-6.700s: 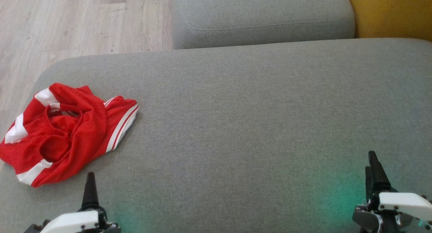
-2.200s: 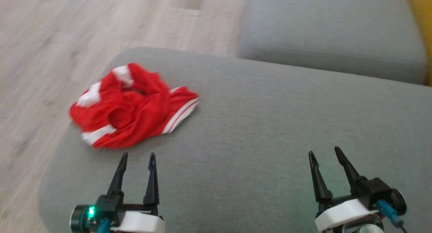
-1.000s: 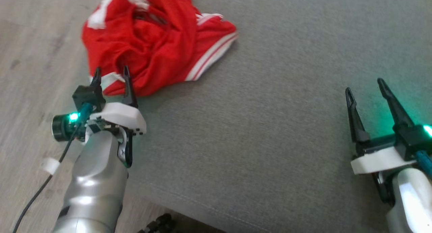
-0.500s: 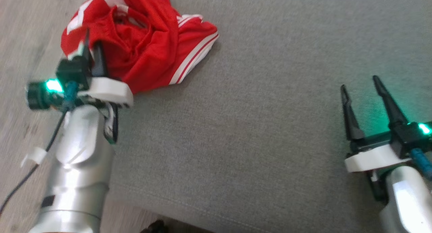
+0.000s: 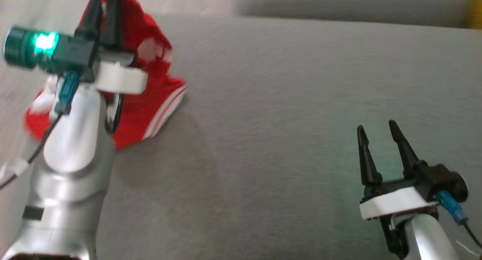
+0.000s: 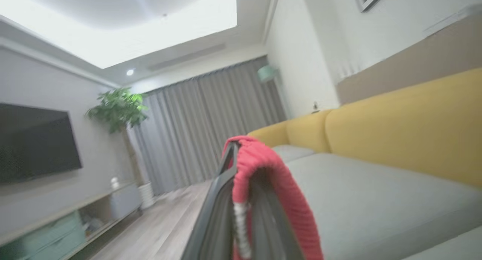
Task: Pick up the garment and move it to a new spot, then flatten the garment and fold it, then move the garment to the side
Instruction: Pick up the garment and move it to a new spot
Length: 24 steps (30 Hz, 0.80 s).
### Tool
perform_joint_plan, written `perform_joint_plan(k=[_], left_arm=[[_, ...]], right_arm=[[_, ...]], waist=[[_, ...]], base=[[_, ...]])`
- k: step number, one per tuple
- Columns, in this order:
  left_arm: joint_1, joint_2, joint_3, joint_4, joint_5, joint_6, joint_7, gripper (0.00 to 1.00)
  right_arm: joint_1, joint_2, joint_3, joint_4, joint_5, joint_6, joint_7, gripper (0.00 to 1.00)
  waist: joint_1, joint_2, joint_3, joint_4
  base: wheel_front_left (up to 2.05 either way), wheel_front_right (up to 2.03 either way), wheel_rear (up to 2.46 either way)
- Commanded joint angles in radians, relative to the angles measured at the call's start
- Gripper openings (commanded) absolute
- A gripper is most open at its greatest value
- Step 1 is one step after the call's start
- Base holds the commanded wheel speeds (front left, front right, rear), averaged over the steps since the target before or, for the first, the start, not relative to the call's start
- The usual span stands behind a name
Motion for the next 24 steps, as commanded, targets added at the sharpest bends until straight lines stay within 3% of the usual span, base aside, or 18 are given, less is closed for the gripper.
perform_joint_plan(k=[1,8,13,19,24], left_arm=[[-0.096,0.025,0.019,-0.052,-0.005,-0.009,0.002,0.0],[-0.238,-0.034,-0.024,-0.075,-0.02,-0.031,0.042,0.0],[-0.29,-0.067,-0.056,-0.029,-0.031,-0.032,0.059,0.0],[-0.187,-0.087,-0.131,0.127,-0.024,-0.032,0.045,0.0],[-0.018,-0.107,-0.208,0.31,-0.04,0.018,0.006,0.0]], right_arm=[[-0.011,0.003,0.021,-0.031,0.016,0.007,-0.005,1.0],[0.004,0.003,0.021,-0.048,0.055,0.007,-0.005,1.0],[-0.003,0.003,0.035,-0.054,0.074,0.007,-0.005,1.0],[-0.019,0.003,0.056,-0.062,0.098,0.007,-0.005,1.0],[-0.031,0.003,0.085,-0.045,0.111,0.007,-0.005,1.0]], waist=[[0.0003,0.0,-0.127,-0.183],[0.0003,0.0,-0.122,-0.374],[0.0003,0.0,-0.092,-0.466],[0.0003,0.0,-0.043,-0.514],[0.0003,0.0,0.014,-0.498]], base=[[0.0,0.0,0.0],[0.0,0.0,0.0],[0.0,0.0,0.0],[0.0,0.0,0.0],[0.0,0.0,0.0]])
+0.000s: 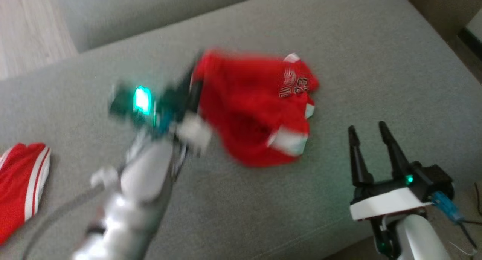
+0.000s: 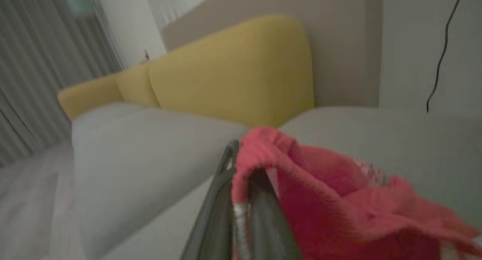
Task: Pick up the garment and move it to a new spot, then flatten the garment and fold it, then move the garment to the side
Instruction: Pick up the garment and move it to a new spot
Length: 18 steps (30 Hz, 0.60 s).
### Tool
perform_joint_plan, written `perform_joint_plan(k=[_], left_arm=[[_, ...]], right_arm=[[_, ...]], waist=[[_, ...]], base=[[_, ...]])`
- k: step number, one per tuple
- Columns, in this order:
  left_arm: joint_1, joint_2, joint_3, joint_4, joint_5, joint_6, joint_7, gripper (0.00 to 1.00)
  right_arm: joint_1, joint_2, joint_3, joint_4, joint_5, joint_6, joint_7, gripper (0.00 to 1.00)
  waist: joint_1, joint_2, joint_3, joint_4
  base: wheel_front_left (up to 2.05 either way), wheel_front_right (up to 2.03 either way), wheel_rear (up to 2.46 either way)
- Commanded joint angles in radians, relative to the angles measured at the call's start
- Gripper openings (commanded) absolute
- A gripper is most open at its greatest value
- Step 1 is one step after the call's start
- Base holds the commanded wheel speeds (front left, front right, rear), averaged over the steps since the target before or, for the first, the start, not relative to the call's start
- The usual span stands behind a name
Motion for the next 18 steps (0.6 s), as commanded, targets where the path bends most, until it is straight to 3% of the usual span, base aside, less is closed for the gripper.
perform_joint_plan(k=[1,2,5,9,11,18], left_arm=[[-0.008,0.028,0.019,-0.002,-0.018,0.017,-0.016,0.38],[0.019,0.027,0.011,0.018,-0.027,0.022,-0.019,1.0],[0.113,0.025,-0.009,-0.028,-0.073,0.024,-0.02,1.0],[0.294,0.025,0.003,-0.153,-0.126,0.068,-0.021,1.0],[0.395,0.025,0.009,-0.228,-0.144,0.07,-0.021,1.0],[0.654,0.025,0.107,-0.487,-0.123,0.121,-0.021,1.0]], right_arm=[[-0.048,-0.002,0.037,-0.027,0.004,0.007,-0.005,1.0],[-0.051,-0.002,0.04,-0.023,0.004,0.007,-0.005,1.0],[-0.05,-0.001,0.028,-0.014,-0.008,0.007,-0.005,1.0],[-0.015,-0.001,-0.003,-0.003,-0.036,0.007,-0.005,1.0],[0.014,-0.001,-0.021,-0.007,-0.044,0.007,-0.005,1.0],[0.099,-0.001,-0.044,-0.039,-0.055,0.007,-0.005,1.0]], waist=[[-0.0002,0.0,0.03,0.011],[-0.0002,0.0,0.034,0.017],[-0.0002,0.0,0.03,0.052],[-0.0002,0.0,-0.019,0.122],[-0.0002,0.0,-0.056,0.165],[-0.0002,0.0,-0.129,0.273]], base=[[0.0,0.0,0.0],[0.0,0.0,0.0],[0.0,0.0,0.0],[0.0,0.0,0.0],[0.0,0.0,0.0],[0.0,0.0,0.0]])
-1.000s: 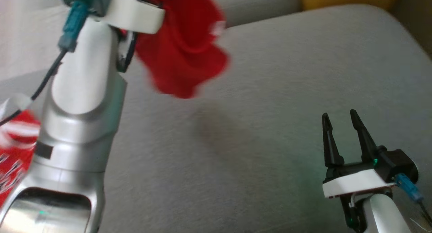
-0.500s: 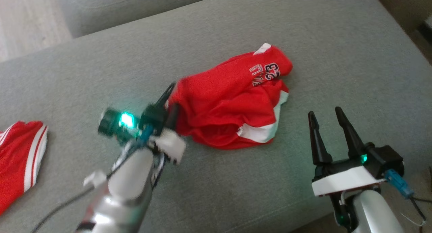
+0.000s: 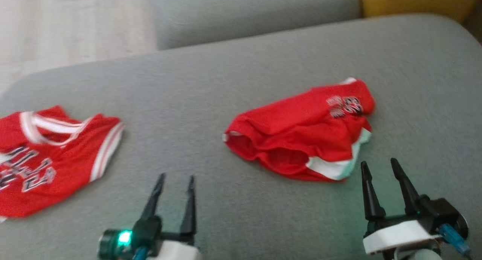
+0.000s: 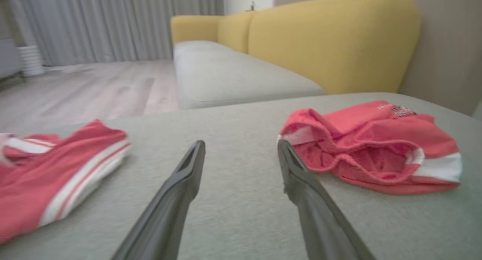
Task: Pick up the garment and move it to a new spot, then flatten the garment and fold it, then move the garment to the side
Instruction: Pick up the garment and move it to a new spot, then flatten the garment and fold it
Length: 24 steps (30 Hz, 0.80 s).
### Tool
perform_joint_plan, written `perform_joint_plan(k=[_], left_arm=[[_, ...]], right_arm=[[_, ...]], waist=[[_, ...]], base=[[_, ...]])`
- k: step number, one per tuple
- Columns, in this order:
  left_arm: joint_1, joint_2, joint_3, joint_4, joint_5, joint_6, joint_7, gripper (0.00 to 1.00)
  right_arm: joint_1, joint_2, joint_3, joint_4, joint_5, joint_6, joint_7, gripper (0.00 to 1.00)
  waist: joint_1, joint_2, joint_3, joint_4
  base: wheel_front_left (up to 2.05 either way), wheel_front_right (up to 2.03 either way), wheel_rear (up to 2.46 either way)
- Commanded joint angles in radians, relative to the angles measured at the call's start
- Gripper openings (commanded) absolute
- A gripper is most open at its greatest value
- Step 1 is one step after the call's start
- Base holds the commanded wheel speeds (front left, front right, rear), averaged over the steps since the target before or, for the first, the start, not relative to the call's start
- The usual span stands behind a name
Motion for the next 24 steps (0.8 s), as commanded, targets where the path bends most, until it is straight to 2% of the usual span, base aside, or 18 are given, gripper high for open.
perform_joint_plan(k=[1,4,10,16,24], left_arm=[[-0.011,0.003,0.055,-0.069,0.017,0.017,-0.009,1.0],[0.072,0.003,0.086,-0.16,0.042,0.052,-0.009,1.0],[0.15,0.003,0.093,-0.286,0.063,0.09,-0.009,1.0],[0.172,0.003,0.089,-0.289,0.092,0.086,-0.009,1.0],[0.189,0.003,0.094,-0.288,0.076,0.089,-0.009,1.0]], right_arm=[[-0.024,-0.004,0.018,-0.043,-0.005,0.007,-0.005,1.0],[0.002,-0.004,0.02,-0.058,0.005,0.007,-0.005,1.0],[0.061,-0.004,0.011,-0.08,0.004,0.007,-0.005,1.0],[0.085,-0.004,0.033,-0.084,0.01,0.007,-0.005,1.0],[0.087,-0.004,0.048,-0.081,0.005,0.007,-0.005,1.0]], waist=[[0.0002,0.0,-0.065,0.075],[0.0002,0.0,-0.09,0.109],[0.0002,0.0,-0.127,0.15],[0.0002,0.0,-0.141,0.143],[0.0002,0.0,-0.144,0.139]], base=[[0.0,0.0,0.0],[0.0,0.0,0.0],[0.0,0.0,0.0],[0.0,0.0,0.0],[0.0,0.0,0.0]])
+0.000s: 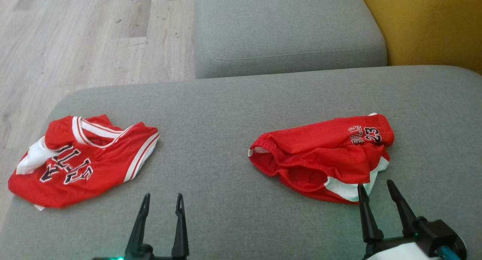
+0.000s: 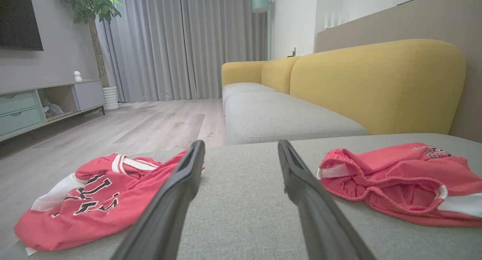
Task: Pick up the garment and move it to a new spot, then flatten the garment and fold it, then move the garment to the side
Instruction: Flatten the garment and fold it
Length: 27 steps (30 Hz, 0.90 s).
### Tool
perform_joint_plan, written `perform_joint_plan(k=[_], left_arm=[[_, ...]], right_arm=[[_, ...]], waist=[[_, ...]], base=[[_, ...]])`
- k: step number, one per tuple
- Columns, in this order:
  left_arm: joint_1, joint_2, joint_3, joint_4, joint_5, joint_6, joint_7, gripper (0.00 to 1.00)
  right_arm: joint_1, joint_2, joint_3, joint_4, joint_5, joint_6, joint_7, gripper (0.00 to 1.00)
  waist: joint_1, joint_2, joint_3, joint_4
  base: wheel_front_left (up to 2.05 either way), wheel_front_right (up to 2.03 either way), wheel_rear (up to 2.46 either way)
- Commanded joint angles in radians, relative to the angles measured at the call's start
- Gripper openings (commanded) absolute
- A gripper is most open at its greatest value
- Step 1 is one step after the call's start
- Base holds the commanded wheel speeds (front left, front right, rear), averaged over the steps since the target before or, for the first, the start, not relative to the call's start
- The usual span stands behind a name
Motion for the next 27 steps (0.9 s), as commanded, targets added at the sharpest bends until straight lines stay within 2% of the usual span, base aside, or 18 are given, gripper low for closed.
perform_joint_plan(k=[1,19,23,27], left_arm=[[-0.031,-0.002,0.03,-0.031,-0.003,0.001,-0.009,1.0],[-0.025,-0.002,0.011,0.015,0.013,-0.036,-0.009,1.0],[-0.052,-0.002,-0.017,0.043,0.013,-0.061,-0.009,1.0],[-0.103,-0.002,-0.069,0.095,-0.032,-0.105,-0.009,1.0]], right_arm=[[-0.031,-0.005,0.028,-0.031,-0.003,0.007,-0.006,1.0],[-0.035,-0.005,0.04,-0.036,-0.016,0.007,-0.006,1.0],[-0.042,-0.01,0.054,-0.036,-0.026,0.007,-0.006,1.0],[-0.061,-0.016,0.051,-0.047,-0.029,0.007,-0.006,1.0]], waist=[[0.0,0.0,0.0,0.001],[0.0,0.0,0.019,-0.008],[0.0,0.0,0.042,-0.056],[0.0,0.0,0.073,-0.132]], base=[[0.0,0.0,0.0],[0.0,0.0,0.0],[0.0,0.0,0.0],[0.0,0.0,0.0]])
